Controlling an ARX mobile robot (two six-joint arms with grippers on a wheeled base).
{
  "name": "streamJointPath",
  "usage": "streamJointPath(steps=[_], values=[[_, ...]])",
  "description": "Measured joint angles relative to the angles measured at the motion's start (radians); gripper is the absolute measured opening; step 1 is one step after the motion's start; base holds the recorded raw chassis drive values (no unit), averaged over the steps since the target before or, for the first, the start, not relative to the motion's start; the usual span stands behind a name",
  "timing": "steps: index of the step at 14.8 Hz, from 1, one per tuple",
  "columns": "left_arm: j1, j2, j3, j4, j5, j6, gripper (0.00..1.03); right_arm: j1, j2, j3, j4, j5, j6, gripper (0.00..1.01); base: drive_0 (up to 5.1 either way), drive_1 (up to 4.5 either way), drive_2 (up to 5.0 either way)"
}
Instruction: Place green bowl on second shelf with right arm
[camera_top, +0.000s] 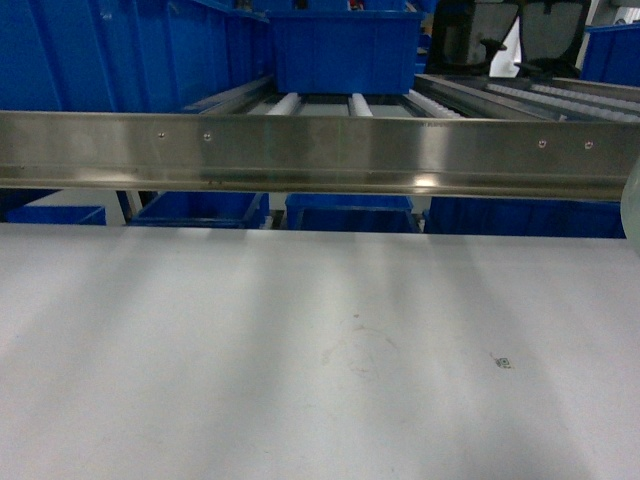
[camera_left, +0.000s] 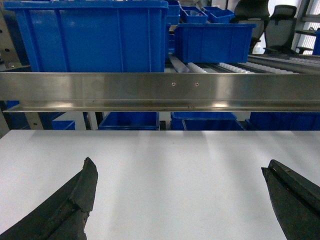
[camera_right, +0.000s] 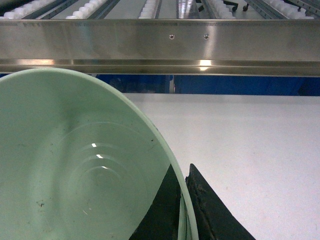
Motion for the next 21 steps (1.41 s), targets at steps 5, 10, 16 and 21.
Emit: streamJointPath(steps=[5,10,16,21], values=[[0.000,0.000,0.000,0.000,0.000,0.000,0.98,-0.004,0.000,0.005,0.003,-0.001,0.021,0.02,0.0,0.00,0.0],[0.000,0.000,0.000,-0.002,0.000,0.000,0.98,-0.011,0.000,0.005,0.001,0.003,0.024,0.02,-3.9,2.02,2.0],[0.000,0.000,0.000,0.000,0.000,0.000,0.98,-0.010,0.000,0.006,0.003,-0.002,0.027,0.02,-4.9,2.50,2.5],[0.000,0.000,0.000,0.000,0.000,0.000,0.98,-0.010,0.000,0.007,0.005,-0.002,0.027,0.02,-4.9,2.43,2.4]])
